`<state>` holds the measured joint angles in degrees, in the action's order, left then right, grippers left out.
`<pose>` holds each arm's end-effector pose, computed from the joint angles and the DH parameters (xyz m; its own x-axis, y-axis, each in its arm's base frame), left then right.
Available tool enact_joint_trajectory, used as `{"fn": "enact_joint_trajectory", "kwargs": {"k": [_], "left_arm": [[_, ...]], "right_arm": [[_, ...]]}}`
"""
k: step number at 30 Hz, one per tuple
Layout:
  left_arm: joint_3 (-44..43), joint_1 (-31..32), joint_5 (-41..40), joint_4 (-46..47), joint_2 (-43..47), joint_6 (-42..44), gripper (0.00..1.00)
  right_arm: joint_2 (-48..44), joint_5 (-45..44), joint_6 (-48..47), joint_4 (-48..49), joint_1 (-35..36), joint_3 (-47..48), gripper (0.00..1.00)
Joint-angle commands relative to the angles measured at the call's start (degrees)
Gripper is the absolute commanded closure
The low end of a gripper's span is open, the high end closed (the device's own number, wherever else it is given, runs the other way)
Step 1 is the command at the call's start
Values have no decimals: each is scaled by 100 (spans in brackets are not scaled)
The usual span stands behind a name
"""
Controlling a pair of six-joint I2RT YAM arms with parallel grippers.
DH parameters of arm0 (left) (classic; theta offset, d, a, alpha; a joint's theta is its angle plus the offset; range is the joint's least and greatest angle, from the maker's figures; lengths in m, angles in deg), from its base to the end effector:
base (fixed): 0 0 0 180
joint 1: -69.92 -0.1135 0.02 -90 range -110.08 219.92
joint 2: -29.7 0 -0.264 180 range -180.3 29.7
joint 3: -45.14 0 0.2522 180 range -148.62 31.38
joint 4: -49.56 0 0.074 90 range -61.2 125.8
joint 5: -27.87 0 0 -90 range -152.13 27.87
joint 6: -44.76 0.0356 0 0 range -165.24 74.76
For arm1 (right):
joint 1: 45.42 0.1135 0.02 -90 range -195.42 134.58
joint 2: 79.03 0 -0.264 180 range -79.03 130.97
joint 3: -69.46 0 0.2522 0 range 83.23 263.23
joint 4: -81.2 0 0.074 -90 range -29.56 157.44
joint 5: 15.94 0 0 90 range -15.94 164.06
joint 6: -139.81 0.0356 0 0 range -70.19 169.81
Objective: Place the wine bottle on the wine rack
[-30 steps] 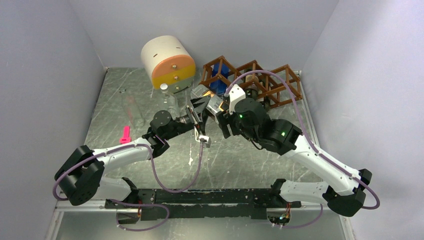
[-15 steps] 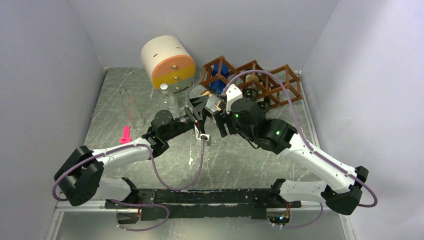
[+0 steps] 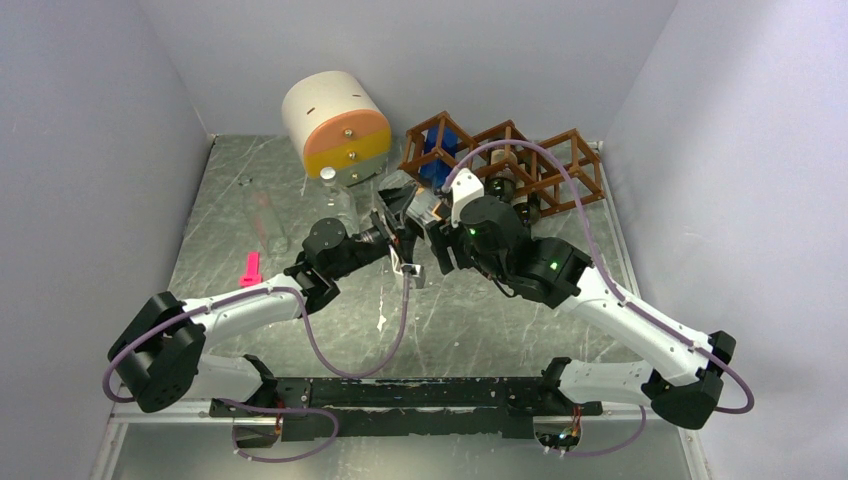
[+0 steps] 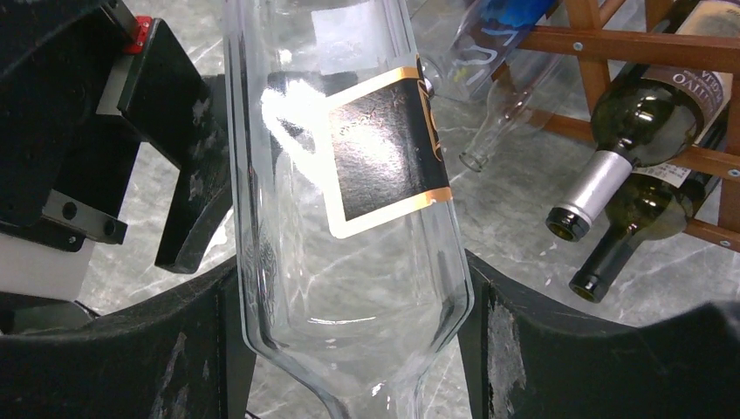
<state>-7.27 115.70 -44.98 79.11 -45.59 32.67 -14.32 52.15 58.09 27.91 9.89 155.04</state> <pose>0.1965 -0.2170 0.2833 0.8863 0.4289 -0.1745 0.1070 0.1770 0.9784 0.1437 0.1842 0.3847 -0.3860 -0.3229 -0.8642 -0.5336 0.8423 -0.0764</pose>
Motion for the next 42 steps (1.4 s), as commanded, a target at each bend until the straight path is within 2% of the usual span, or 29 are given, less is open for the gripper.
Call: {"fn": "enact_joint_trajectory", "kwargs": {"k": [1,7,11,15,20,24,28,30,36,42], "left_arm": [[-385,173,209,466,218,-822,1],[-141,174,87,591,295,-1445,1],[-44,174,192,479,507,-2237,1],[270,175,172,898,680,-3191,1],[685,173,-108,1369,850,-4265,0],[985,169,-450,1551,1013,-5337,4],[1373,170,-792,1673,1105,-6437,4],[1525,170,-895,1694,1145,-6725,4],[1611,170,-1471,1066,1390,-7584,4],[1550,178,-1599,372,1618,-8030,5]], "right_arm": [[-202,-451,220,786,25,44,100],[-454,-1075,553,641,27,-6,100],[-553,-1528,878,290,9,-30,100],[-621,-1907,1176,21,-104,-74,100],[-647,-2050,1486,-378,-593,13,100],[-796,-2059,1770,-735,-1099,14,100],[-1005,-2219,2054,-1187,-1429,-148,100],[-1074,-2361,2201,-1393,-1528,-287,100],[-1178,-2491,2587,-1723,-1817,-549,100],[-1067,-2448,2568,-1719,-2220,-702,100]]}}
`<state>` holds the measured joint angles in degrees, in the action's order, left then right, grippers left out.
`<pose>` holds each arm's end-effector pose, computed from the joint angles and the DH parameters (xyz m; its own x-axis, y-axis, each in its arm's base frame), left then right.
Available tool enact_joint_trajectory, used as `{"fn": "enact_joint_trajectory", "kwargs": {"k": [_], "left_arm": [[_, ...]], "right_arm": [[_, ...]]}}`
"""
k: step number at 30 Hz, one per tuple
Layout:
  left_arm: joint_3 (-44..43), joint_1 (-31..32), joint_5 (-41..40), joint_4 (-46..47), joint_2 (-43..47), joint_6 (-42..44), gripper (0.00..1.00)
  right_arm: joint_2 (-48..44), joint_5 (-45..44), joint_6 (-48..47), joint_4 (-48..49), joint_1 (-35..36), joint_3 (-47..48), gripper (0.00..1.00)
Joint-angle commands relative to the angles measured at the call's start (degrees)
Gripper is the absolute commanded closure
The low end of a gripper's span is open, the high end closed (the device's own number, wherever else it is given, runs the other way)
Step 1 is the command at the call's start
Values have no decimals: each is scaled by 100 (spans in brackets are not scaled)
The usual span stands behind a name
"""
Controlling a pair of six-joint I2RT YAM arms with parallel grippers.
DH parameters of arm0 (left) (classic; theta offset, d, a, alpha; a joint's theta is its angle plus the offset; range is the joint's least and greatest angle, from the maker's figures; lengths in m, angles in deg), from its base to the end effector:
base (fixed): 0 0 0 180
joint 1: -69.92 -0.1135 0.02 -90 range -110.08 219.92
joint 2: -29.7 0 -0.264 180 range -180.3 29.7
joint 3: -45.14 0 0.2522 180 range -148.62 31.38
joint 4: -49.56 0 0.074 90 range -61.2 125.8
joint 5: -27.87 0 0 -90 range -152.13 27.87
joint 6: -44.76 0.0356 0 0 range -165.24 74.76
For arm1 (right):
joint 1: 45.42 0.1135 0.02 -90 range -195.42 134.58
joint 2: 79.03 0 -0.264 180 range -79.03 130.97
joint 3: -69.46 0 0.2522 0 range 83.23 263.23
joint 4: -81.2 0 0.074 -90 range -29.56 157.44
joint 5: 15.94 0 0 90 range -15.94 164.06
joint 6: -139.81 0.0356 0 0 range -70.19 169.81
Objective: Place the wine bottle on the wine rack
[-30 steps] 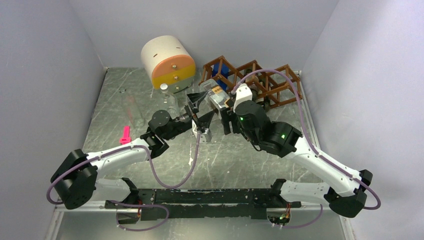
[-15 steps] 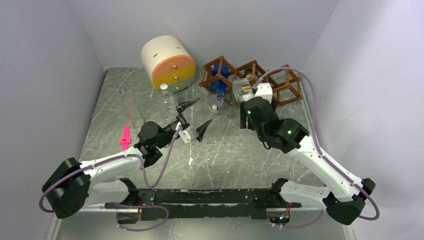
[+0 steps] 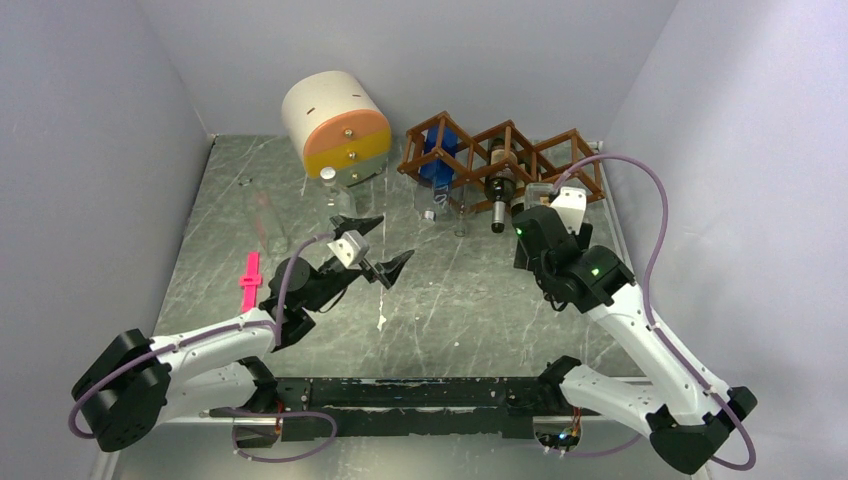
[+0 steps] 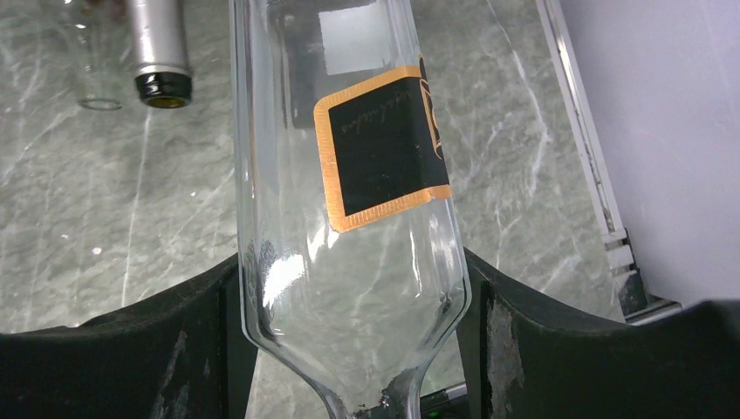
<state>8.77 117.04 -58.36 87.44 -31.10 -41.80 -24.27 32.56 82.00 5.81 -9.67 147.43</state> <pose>0.1530 -0.1682 0.2651 0.2045 -0.1322 -0.9699 0.7638 0.6412 0.0736 0.1446 0.0750 0.3490 -0.6000 0.0597 -0.7978 0.2503 0.9612 -0.1163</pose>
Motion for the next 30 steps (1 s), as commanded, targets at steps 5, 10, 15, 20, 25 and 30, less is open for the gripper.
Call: {"fn": "enact_joint_trajectory", "kwargs": {"k": [5,10,15,20,25,30], "left_arm": [[-105,36,-394,-982,353,-807,7],[-85,39,-316,-1357,611,-889,7],[29,41,-248,-1551,972,-984,6],[147,39,-241,-1682,1298,-922,6],[166,49,-346,-1796,1478,-931,6],[141,41,-220,-1844,1518,-1040,7]], "right_arm": [[78,8,-285,1037,-1018,-146,100],[222,687,-873,1884,-1818,-410,100],[378,1098,-1075,2444,-2316,-419,100],[368,1338,-1128,2868,-2511,-452,100],[466,1614,-1138,3102,-2689,-504,100],[504,2000,-1114,3704,-2865,-845,100]]}}
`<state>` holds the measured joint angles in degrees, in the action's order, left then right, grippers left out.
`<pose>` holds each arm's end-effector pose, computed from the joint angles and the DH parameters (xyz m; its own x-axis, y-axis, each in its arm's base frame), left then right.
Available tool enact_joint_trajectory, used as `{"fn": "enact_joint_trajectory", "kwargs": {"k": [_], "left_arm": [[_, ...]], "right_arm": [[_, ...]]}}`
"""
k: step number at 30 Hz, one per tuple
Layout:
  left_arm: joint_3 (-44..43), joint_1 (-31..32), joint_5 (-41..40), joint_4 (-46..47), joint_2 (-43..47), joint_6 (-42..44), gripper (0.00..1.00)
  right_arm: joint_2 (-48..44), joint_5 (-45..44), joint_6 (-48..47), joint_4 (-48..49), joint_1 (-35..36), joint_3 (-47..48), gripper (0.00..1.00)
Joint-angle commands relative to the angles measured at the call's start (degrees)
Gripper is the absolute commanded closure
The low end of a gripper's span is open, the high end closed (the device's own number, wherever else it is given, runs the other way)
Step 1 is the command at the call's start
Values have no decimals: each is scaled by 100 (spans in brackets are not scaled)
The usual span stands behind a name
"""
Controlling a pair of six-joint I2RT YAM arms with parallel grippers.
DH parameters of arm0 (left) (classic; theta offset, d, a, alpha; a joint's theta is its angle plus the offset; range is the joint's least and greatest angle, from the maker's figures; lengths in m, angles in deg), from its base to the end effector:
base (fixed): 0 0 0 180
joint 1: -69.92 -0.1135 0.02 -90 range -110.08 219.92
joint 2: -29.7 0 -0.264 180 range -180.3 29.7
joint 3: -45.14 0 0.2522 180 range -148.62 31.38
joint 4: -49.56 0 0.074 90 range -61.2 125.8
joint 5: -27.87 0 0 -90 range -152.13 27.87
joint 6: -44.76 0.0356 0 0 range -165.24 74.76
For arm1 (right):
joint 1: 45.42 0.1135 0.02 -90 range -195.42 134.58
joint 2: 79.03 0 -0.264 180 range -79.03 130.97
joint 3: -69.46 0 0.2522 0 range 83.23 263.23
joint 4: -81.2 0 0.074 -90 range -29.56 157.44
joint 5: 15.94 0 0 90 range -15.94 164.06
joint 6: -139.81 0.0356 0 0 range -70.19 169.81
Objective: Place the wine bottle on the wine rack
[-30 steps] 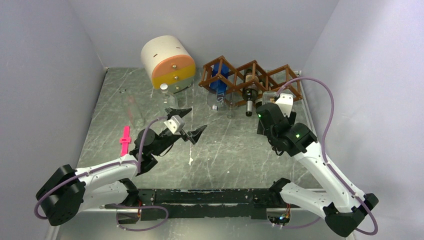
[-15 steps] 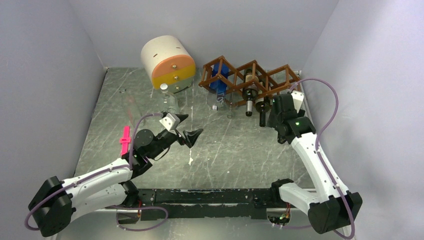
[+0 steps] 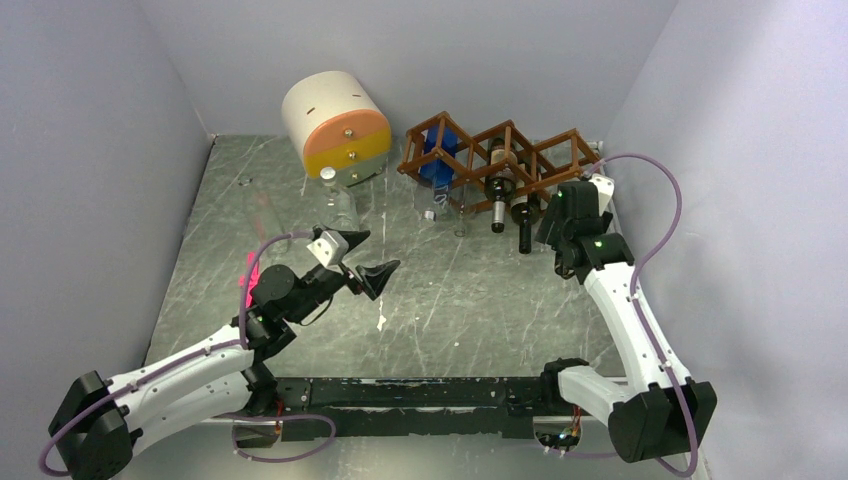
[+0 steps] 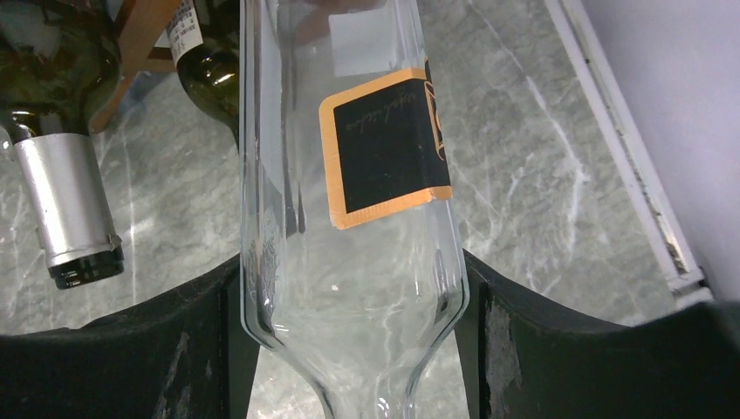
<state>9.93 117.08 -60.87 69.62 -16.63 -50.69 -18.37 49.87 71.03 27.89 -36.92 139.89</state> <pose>0.1310 -0.1424 0.2728 0.0342 -0.1765 -0.9837 0.7545 0.6500 -0.0904 0.2161 0.0176 0.3131 -0.5776 0.2475 -0.7779 0.3948 0.9188 -0.0008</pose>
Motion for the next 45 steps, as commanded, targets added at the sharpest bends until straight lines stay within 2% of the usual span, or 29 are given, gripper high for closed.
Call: {"fn": "enact_joint_trajectory", "kwargs": {"k": [1,9,19,29,45], "left_arm": [[14,37,48,-85,66,-182,7],[-1,36,81,-249,186,-374,8],[26,40,-39,-503,447,-547,8],[8,36,22,-585,453,-589,8],[-65,42,-5,-733,336,-580,8]], "right_arm": [[-75,391,-13,1626,-184,-151,100],[77,878,-542,3133,-508,-795,100],[172,2177,-783,4442,-975,-1208,100],[690,3007,-1251,4654,-1370,-940,100],[1103,3375,-1572,5593,-1420,-1255,100]]}}
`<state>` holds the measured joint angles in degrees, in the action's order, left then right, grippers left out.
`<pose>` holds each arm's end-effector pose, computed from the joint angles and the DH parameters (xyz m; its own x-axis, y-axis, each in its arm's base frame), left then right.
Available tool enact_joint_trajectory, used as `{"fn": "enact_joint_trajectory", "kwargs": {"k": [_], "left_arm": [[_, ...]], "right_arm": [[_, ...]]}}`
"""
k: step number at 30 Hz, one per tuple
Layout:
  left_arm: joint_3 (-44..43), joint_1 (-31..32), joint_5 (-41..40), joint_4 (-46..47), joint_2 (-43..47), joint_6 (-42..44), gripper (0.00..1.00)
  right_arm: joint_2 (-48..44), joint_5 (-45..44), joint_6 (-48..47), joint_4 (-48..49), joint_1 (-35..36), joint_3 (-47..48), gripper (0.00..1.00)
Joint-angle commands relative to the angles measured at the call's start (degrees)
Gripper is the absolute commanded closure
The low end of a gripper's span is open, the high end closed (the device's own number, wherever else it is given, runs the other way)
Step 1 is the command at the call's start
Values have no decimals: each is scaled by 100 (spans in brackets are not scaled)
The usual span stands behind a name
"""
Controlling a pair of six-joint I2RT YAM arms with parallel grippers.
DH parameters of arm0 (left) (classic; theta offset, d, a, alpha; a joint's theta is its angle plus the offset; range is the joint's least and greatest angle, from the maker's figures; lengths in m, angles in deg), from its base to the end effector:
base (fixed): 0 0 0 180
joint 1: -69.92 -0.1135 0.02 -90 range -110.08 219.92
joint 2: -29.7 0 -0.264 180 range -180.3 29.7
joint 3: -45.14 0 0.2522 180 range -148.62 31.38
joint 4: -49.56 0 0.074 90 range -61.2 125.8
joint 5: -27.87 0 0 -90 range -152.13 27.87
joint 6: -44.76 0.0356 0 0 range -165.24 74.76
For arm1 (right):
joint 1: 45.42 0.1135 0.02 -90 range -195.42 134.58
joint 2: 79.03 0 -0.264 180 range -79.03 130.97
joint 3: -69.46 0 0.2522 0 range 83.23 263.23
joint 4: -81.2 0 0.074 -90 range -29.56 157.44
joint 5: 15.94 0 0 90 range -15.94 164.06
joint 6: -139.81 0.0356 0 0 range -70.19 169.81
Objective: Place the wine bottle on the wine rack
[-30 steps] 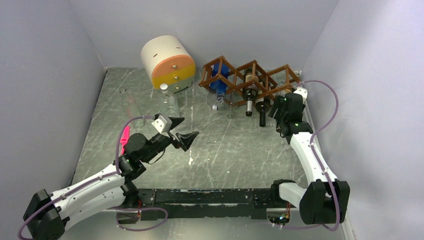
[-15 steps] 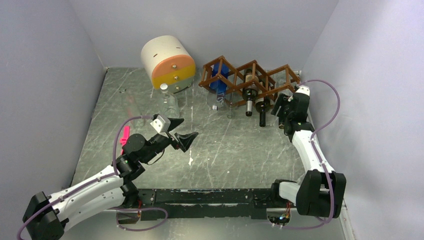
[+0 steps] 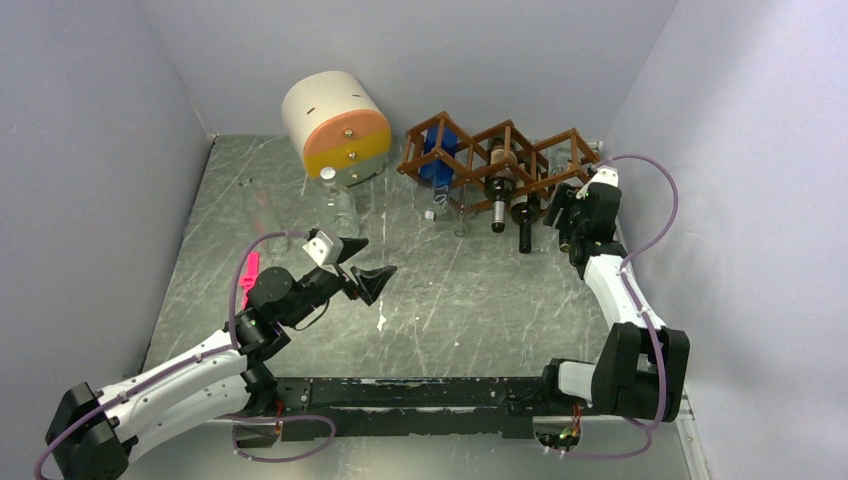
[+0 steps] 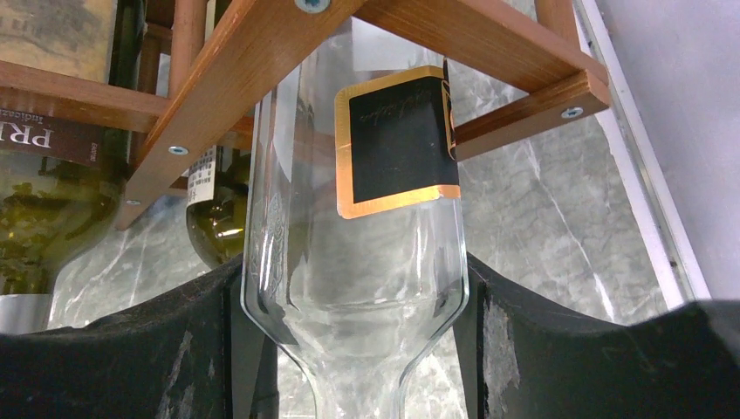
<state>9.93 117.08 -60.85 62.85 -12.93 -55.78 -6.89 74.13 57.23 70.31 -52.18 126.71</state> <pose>0.1251 -0.1361 0.2709 -0.0685 -0.1951 -0.9784 0.7483 0.6386 -0.1797 0.2795 -0.0331 0.2523 -0.4132 0.1790 -0.8929 0.1714 0.9782 0.1168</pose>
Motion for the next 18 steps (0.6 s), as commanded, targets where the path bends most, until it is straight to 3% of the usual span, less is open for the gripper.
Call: {"fn": "enact_joint_trajectory", "kwargs": {"k": [1,13,16,18], "left_arm": [[-72,41,-8,-69,-44,-72,8],[-144,40,-20,-135,-79,-62,8],[-165,44,-23,-180,-96,-55,8],[-162,45,-37,-186,-101,-59,8]], "right_arm": [[-30,969,-223,1389,105,55,100],[486,979,-647,1020,42,734,99],[630,885,-603,1065,44,820,92],[697,806,-566,1065,39,868,80]]}}
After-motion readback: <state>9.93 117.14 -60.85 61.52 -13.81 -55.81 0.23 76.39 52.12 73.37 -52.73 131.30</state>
